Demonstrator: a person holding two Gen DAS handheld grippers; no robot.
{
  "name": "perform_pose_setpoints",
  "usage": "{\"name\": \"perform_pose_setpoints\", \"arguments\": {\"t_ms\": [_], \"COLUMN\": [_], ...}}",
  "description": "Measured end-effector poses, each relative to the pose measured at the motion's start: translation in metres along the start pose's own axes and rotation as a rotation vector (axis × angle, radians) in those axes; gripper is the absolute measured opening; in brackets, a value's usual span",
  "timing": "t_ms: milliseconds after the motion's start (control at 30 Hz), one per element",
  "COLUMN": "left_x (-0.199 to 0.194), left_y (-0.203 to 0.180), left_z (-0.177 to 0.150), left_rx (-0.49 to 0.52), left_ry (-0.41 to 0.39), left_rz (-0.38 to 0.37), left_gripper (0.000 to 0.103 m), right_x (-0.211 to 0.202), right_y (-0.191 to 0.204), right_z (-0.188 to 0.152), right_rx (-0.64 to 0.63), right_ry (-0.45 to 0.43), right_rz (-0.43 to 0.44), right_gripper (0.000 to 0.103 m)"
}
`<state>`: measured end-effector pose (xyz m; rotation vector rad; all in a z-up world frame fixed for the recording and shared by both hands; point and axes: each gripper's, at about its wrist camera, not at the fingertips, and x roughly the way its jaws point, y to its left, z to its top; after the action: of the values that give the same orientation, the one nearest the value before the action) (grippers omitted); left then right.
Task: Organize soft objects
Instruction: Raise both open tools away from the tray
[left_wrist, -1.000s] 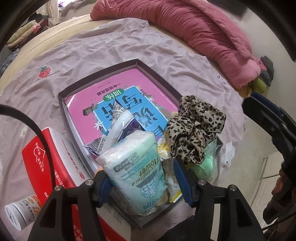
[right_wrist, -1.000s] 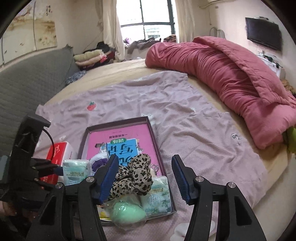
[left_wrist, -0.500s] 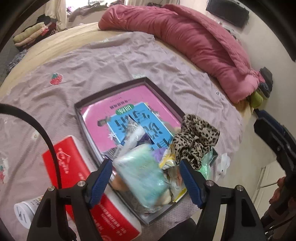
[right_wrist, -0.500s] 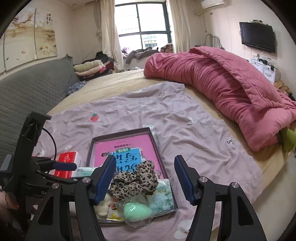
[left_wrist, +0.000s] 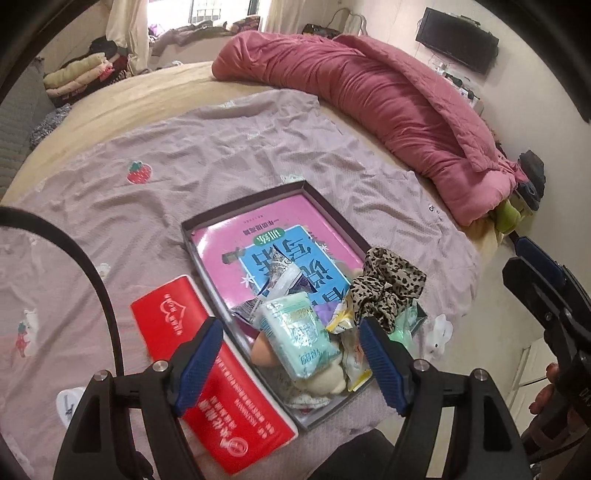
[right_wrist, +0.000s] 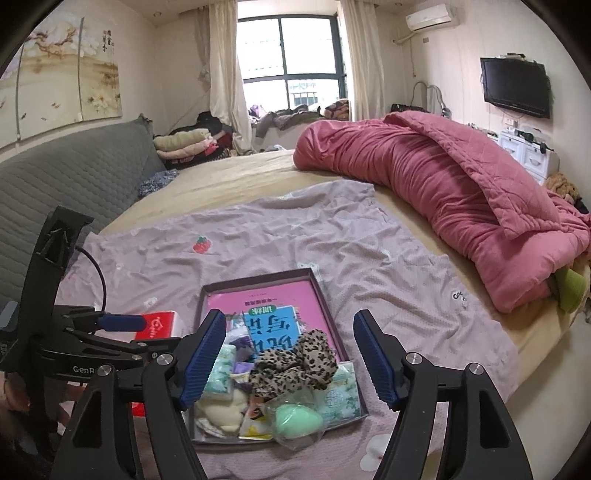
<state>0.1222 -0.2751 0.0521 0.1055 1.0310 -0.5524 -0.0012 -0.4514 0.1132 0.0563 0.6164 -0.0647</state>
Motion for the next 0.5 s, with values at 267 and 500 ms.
{"name": "perform_pose_setpoints", "arguments": {"t_ms": [267, 500], "left_x": [-0.037, -0.064], "left_y": [0.002, 0.005], "left_z": [-0.024, -0.052], "left_rx": [-0.005, -0.013], "left_ry": [-0.044, -0.075], "left_rz": [0.073, 0.084], "left_gripper": [0.077, 0.077], "right_x": [-0.036, -0.063], "right_y": [0.022, 0.052], "right_z": [-0.013, -0.032], "right_rx": [0.055, 0.072], "right_ry": [-0.055, -0.073], "right_rz": [-0.028, -0.088], "right_gripper": [0.075, 0.077]}}
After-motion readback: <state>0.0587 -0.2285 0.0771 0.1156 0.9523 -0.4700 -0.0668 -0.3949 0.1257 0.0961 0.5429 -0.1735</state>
